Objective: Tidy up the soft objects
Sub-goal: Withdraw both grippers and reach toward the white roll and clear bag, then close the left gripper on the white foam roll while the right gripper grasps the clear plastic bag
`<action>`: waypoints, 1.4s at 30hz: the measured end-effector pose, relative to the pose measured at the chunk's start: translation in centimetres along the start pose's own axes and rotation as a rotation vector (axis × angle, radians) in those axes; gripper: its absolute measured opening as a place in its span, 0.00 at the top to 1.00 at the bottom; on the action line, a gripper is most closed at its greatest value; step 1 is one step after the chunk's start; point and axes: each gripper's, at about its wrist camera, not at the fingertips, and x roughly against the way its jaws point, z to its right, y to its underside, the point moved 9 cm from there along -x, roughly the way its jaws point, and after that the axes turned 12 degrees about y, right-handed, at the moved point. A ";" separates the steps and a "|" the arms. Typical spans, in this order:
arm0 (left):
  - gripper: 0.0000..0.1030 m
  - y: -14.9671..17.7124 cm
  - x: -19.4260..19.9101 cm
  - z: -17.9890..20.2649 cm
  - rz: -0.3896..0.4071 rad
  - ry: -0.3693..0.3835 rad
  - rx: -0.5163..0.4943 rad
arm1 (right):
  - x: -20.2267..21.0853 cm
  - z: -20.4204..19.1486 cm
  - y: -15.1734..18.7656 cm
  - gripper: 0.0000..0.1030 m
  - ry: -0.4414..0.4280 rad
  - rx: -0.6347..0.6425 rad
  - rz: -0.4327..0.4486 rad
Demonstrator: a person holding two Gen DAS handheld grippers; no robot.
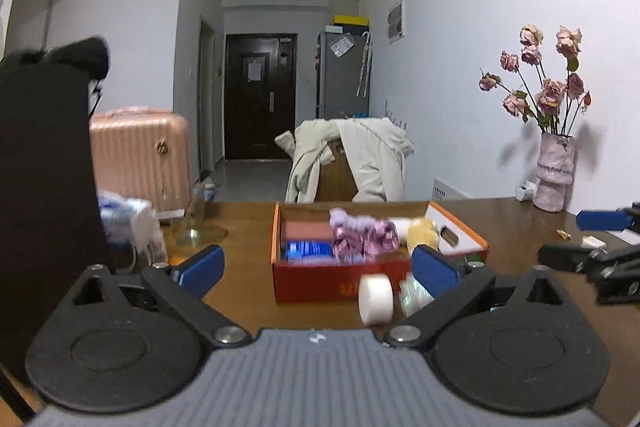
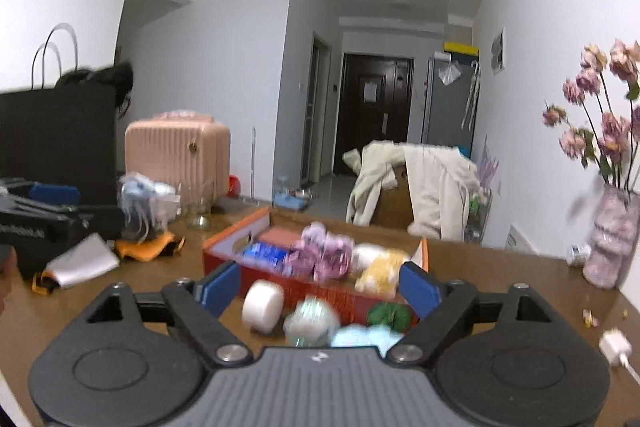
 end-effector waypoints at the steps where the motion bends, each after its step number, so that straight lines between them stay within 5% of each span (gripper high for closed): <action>1: 0.01 0.7 0.7 0.2 0.003 -0.001 0.004 | 0.5 -0.3 0.7 0.17 -0.002 0.002 -0.007; 11: 0.00 4.7 2.5 0.2 -0.027 -0.002 0.063 | 2.4 -1.2 4.6 0.16 -0.001 -0.065 -0.048; 23: 0.00 5.6 -2.1 1.1 -0.077 0.053 0.050 | -1.4 -1.6 5.6 0.24 -0.033 -0.084 -0.108; 26: 0.10 5.9 -4.9 1.9 -0.095 0.090 0.017 | -3.9 -1.7 5.6 0.34 -0.054 -0.099 -0.131; 28: 0.27 6.0 -7.2 2.1 -0.121 0.107 0.007 | -5.8 -1.7 5.4 0.36 -0.052 -0.104 -0.141; 35: 0.37 6.6 -16.6 1.4 -0.212 0.151 0.074 | -13.9 -0.9 5.0 0.49 -0.053 -0.183 -0.194; 38: 0.49 7.2 -19.1 0.8 -0.238 0.167 0.098 | -16.7 -0.8 5.7 0.54 -0.052 -0.193 -0.228; 40: 0.67 7.5 -20.3 0.6 -0.250 0.184 0.111 | -17.9 -1.0 6.1 0.59 -0.065 -0.206 -0.246; 42: 0.69 7.9 -21.0 0.4 -0.258 0.196 0.130 | -18.7 -1.1 6.5 0.64 -0.073 -0.224 -0.255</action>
